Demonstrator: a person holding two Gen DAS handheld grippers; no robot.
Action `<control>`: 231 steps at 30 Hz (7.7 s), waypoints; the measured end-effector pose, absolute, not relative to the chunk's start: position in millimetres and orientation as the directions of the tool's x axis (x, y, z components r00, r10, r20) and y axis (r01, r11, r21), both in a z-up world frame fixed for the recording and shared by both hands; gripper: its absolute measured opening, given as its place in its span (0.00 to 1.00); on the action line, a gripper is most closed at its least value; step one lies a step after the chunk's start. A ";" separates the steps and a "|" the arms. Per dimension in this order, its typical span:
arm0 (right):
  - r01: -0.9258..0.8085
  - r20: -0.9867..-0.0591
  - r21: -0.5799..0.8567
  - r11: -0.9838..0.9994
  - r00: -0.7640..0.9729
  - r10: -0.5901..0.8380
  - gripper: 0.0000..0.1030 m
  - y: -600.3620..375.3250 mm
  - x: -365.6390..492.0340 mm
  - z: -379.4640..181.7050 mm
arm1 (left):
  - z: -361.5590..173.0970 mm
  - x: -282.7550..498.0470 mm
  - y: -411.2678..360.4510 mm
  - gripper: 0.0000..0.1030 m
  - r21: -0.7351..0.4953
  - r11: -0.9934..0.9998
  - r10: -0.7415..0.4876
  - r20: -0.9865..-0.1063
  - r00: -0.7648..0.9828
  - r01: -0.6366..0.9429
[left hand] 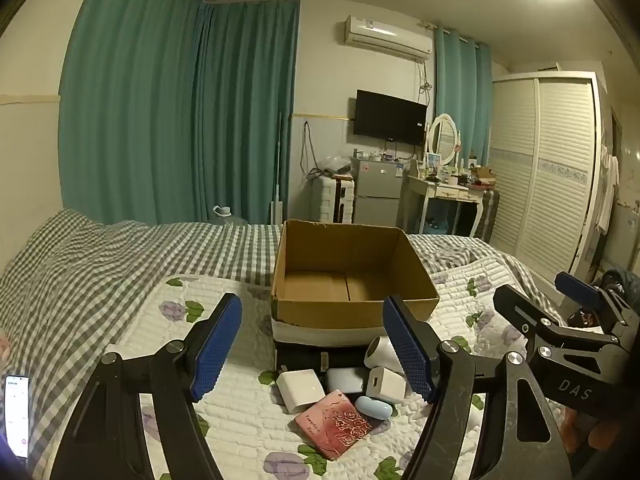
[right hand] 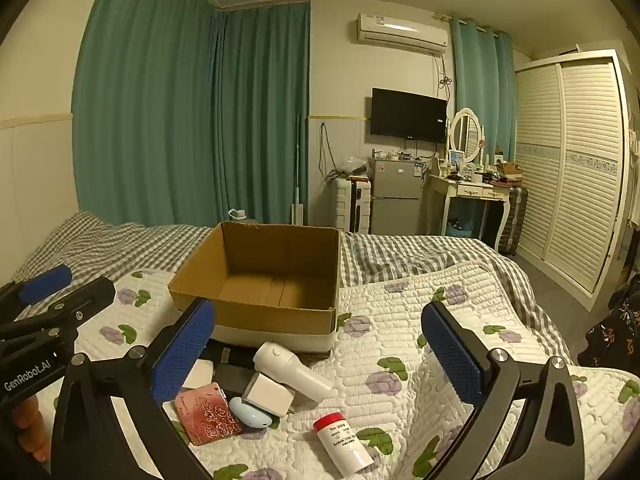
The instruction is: Organize rigid objects
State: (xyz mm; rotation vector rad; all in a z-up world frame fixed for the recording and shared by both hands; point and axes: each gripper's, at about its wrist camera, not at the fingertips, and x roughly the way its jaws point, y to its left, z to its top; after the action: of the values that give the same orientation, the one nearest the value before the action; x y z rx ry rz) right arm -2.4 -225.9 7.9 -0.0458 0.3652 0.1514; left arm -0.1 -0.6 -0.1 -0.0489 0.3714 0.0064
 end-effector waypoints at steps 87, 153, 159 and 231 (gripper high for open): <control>-0.244 -0.408 -0.044 0.969 0.890 0.205 1.00 -215.9 1.5 -5.0 | -1.4 0.7 0.5 0.74 -0.066 0.998 -0.004 -0.380 0.925 -0.023; -0.367 -0.735 0.095 0.925 0.601 0.313 0.35 -306.0 120.6 -77.6 | -136.0 162.8 -104.5 0.70 -0.107 0.989 -0.016 -0.758 0.652 -0.100; -0.368 -0.720 0.062 0.928 0.627 0.297 0.35 -303.2 113.3 -73.0 | -117.9 143.4 -92.0 0.61 -0.176 0.981 -0.081 -0.748 0.659 -0.080; -0.501 -0.615 0.073 0.863 0.659 0.434 0.69 -233.0 112.2 -38.1 | -34.1 95.3 5.9 0.64 -0.005 0.992 0.095 -0.614 0.784 -0.125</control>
State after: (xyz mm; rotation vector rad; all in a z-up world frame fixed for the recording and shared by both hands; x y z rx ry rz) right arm 112.2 -233.0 -38.1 -0.1058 0.6672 0.5302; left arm 95.3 5.9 -34.1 -0.0464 0.6600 0.1186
